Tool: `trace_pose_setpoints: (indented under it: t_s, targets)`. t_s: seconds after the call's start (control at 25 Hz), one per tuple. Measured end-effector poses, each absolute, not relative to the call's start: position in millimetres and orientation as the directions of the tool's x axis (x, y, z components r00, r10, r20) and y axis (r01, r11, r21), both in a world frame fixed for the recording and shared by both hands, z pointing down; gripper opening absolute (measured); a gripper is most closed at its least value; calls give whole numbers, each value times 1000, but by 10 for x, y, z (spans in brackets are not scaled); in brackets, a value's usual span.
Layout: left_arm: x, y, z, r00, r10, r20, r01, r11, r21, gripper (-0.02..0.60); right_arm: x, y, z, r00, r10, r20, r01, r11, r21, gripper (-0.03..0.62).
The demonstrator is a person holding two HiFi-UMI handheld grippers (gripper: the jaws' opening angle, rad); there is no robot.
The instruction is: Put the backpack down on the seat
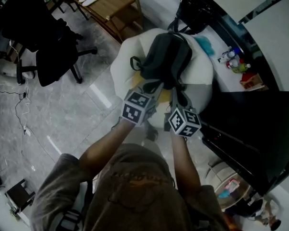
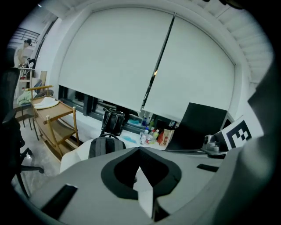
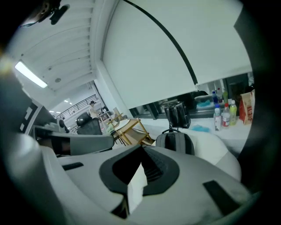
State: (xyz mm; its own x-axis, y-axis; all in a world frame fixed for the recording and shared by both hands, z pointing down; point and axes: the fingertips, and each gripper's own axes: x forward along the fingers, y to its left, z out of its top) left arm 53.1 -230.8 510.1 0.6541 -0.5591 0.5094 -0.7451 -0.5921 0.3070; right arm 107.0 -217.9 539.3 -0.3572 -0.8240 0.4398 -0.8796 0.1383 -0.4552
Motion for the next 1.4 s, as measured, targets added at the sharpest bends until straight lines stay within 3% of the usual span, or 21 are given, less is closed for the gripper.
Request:
trace_pose_setpoints:
  t_s: [0.48,0.76,1.0,1.4]
  targets:
    - [472,-1322,4108,752,-492,438,-648,-675,353,0,788,-1230,4157,-602,-747,283,-740,388,-550,-2]
    - [394,-903,3480,831,-486,271,-550,-790,270,0,741,-814,3464,-656,-742,138,-730,578,-365,0]
    - [319,-737,3197,822,-548,155,-570,-795,208,0,756,-645,3299,-640,-764,82,-741,585,-329,0]
    - [209,-703,3166,786,-601,144,-618,-759,205,0,674,-694,3231,-590,-805,68,-778,543,-317,-2]
